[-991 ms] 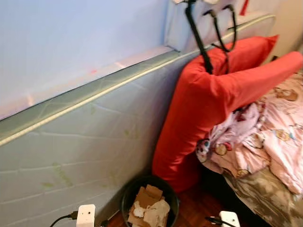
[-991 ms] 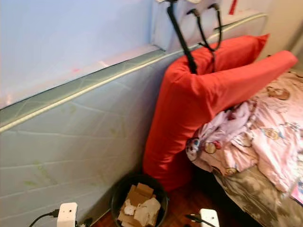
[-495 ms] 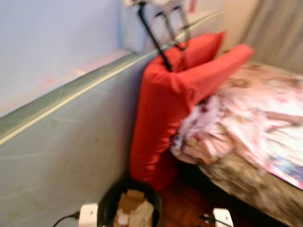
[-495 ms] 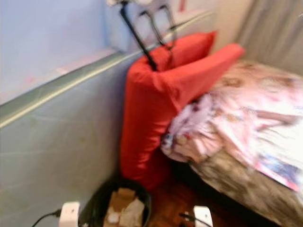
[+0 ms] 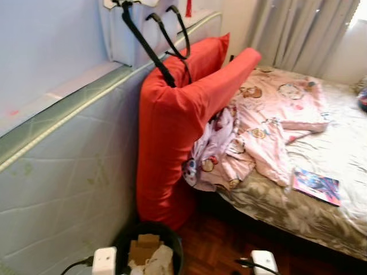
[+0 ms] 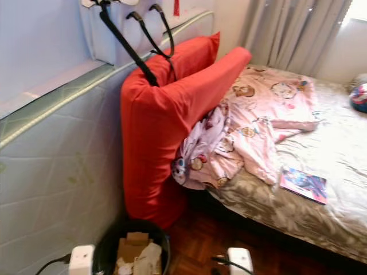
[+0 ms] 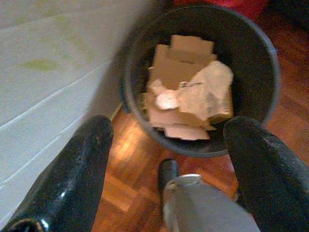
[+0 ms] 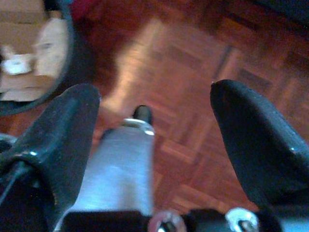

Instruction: Clean up the room

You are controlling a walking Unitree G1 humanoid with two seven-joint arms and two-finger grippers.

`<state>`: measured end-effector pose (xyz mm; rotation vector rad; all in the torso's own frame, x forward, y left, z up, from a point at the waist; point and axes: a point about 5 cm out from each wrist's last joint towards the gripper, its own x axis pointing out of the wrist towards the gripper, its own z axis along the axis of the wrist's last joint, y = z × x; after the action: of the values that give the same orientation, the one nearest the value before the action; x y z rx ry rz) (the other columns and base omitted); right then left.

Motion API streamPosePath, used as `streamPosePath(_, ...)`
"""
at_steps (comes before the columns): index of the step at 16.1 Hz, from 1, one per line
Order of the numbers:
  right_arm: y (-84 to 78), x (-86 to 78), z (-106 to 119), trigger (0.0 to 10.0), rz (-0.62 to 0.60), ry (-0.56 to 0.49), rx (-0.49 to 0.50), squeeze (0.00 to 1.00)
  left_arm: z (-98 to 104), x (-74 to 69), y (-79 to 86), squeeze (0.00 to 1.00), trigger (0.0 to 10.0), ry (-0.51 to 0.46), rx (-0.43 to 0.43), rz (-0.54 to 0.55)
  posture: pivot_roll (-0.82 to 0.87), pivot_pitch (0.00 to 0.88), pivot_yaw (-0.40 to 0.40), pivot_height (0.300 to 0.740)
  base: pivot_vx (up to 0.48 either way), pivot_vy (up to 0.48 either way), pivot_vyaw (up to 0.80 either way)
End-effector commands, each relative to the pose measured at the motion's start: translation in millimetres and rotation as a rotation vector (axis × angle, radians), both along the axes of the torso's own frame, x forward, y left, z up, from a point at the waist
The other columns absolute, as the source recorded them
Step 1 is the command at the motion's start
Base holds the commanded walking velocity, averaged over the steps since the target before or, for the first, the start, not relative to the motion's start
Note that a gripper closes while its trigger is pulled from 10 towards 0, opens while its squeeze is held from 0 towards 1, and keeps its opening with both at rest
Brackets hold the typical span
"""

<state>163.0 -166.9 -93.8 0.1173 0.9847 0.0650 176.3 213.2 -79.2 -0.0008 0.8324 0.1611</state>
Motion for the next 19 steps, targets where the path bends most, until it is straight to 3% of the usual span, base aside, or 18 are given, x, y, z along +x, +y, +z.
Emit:
streamPosePath(1, -7.2, -2.0, -0.2, 10.0, -0.009, 0.001, -0.019, 0.0, -0.9, 0.0, -4.7, 0.0, 10.0, 0.003, 0.0, -0.017, 0.05, 0.0, -0.058, 0.731, 0.0, -0.281, 0.0)
streamPosePath(4, -7.9, -2.6, -0.5, 10.0, -0.003, 0.007, -0.029, 0.0, -0.9, 0.2, -5.2, 0.0, 10.0, 0.004, 0.002, -0.019, 0.05, 0.0, -0.057, 0.731, 0.0, -0.385, 0.0)
streamPosePath(8, -7.9, -2.2, -0.4, 10.0, -0.006, 0.007, -0.032, 0.0, -1.0, 0.7, -7.2, 0.0, 10.0, 0.002, 0.001, -0.02, 0.04, 0.0, -0.054, 0.731, 0.0, -0.406, -0.58)
streamPosePath(19, -6.9, 0.0, 0.7, 10.0, 0.002, -0.009, -0.032, 0.0, 0.4, 3.3, -6.3, 0.0, 10.0, -0.006, 0.002, -0.023, 0.04, 0.0, -0.05, 0.731, 0.0, -0.407, 0.0)
